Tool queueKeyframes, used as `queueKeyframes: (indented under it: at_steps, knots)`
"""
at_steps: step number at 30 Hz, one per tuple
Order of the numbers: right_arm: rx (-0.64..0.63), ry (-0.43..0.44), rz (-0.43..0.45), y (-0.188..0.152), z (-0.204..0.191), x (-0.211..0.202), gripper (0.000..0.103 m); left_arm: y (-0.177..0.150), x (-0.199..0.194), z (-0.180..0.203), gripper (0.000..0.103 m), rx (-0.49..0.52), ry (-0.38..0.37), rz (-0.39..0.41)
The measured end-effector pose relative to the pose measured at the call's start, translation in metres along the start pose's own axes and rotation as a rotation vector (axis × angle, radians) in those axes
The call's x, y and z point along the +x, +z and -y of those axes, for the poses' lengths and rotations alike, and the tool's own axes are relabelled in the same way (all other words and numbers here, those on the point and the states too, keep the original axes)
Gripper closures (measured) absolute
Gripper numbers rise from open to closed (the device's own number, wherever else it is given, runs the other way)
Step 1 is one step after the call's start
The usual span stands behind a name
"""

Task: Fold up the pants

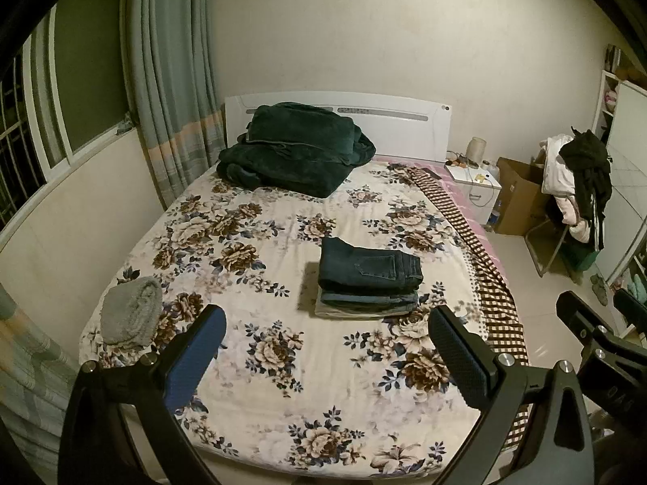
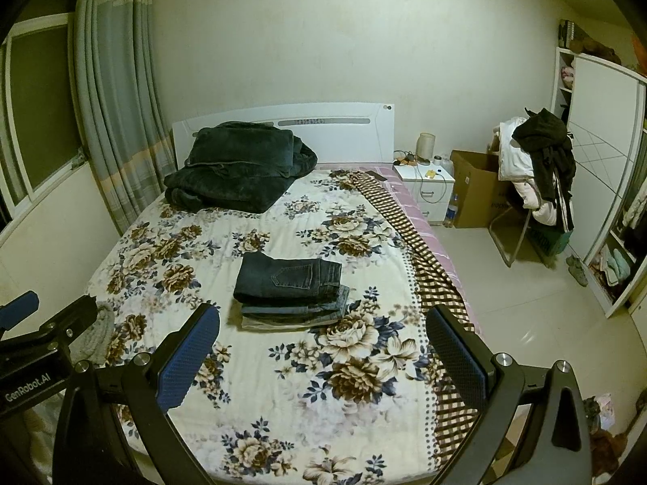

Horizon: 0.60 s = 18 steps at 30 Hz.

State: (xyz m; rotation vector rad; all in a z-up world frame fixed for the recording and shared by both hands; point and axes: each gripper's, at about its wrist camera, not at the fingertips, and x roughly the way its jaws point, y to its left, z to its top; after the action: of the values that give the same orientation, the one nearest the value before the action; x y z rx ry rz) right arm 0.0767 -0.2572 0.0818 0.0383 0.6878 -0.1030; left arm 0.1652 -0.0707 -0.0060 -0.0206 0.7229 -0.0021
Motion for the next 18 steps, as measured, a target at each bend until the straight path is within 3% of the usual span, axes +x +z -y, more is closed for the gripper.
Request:
queueKeyframes:
  at_steps: [18]
  knots:
    - [0.002,0.000,0.001,-0.0025,0.0014,0.0000,0.000,-0.0021,-0.0015,-0.0008,0.001,0.002,0.000,0.009]
